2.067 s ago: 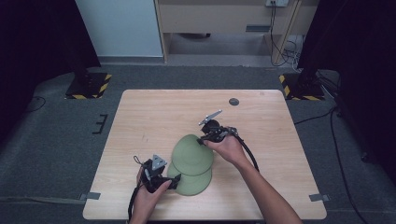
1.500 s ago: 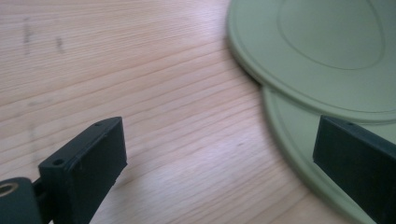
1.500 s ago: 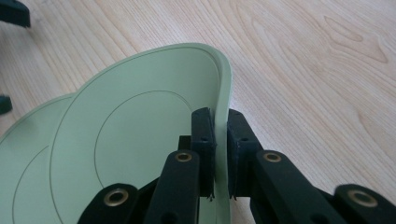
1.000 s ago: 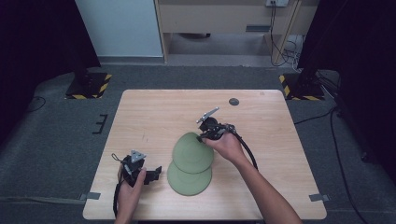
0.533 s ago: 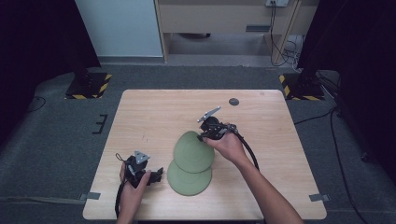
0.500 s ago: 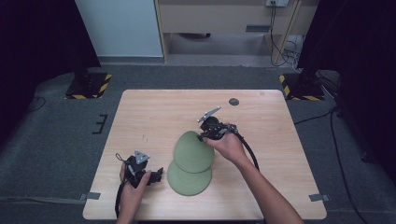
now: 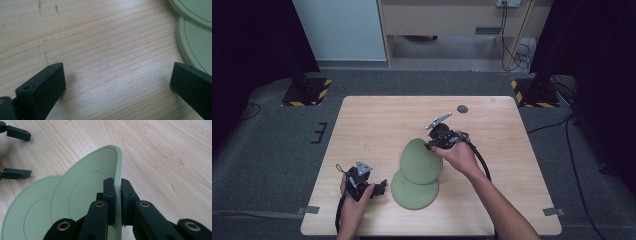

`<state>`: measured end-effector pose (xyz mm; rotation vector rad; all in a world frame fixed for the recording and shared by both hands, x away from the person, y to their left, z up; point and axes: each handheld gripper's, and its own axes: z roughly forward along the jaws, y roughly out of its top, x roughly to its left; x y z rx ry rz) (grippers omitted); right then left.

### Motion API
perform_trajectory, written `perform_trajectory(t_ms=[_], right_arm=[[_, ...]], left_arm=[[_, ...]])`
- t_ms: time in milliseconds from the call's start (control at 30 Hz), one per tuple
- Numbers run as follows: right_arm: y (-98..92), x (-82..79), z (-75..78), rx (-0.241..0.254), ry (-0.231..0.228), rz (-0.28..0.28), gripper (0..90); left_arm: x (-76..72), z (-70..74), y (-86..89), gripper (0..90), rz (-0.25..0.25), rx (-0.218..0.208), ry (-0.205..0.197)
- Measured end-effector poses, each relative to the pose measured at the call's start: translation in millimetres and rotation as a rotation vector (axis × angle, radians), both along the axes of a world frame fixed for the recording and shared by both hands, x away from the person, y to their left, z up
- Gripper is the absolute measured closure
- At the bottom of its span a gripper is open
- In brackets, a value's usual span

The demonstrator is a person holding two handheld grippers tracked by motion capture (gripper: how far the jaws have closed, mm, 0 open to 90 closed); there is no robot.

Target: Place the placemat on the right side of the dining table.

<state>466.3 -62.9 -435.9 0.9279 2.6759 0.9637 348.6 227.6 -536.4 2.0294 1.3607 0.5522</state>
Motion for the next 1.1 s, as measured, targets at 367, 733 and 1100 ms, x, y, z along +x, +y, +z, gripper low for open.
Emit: perform_trajectory(t_ms=[367,733,1100], right_arm=[[-9.2,-6.2,13.4,0.044,-0.012,-0.004,85.5],[-16.2,-8.3,21.0,0.079,-0.001,-0.009,85.6],[-24.4,-8.8,33.5,0.108,-0.005,-0.017,85.7]], left_arm=[[0.0,0.0,0.0,0.0,0.0,0.0,0.0],[0.0,0.0,0.0,0.0,0.0,0.0,0.0],[0.0,0.0,0.1,0.0,0.0,0.0,0.0]])
